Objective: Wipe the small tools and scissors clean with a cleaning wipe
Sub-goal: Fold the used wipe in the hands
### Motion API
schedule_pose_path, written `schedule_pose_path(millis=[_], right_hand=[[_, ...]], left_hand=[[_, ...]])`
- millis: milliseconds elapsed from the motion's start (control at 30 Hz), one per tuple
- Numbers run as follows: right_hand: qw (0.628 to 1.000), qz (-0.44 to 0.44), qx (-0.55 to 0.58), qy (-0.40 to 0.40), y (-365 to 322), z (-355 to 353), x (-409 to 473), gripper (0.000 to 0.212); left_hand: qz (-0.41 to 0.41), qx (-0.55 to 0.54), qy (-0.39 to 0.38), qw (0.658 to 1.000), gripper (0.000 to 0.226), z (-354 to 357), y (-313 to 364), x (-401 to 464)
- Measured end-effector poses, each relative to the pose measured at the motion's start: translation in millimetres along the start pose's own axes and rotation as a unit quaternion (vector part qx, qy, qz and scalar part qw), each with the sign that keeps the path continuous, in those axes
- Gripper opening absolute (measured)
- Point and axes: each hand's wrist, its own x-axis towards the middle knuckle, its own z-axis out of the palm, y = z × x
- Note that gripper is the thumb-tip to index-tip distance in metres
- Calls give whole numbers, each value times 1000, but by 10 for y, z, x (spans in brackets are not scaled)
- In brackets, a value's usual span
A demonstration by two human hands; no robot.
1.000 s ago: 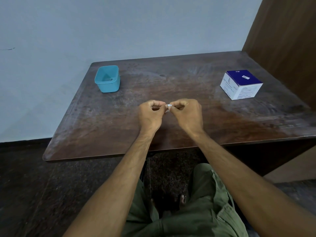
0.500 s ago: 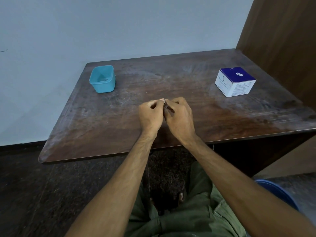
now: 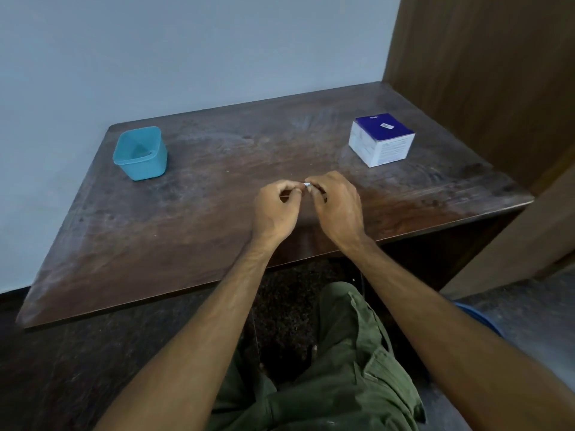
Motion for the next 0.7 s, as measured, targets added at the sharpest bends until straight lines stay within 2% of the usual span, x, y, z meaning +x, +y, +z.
schedule_pose_path(millis=[167, 333, 533, 700], right_hand=[[998, 36, -29, 32, 400, -467, -94, 22], [993, 65, -58, 73, 951, -1008, -343, 17], [977, 138, -90, 137, 1643, -1504, -751, 20], [957, 219, -123, 142, 2211, -1755, -1218, 10]], left_hand=[[100, 125, -88, 983, 20, 508, 215, -42], [232, 235, -177, 927, 27, 1095, 508, -225], [338, 259, -262, 866, 27, 1811, 698, -511], [369, 286, -360, 808, 39, 2439, 572, -771]])
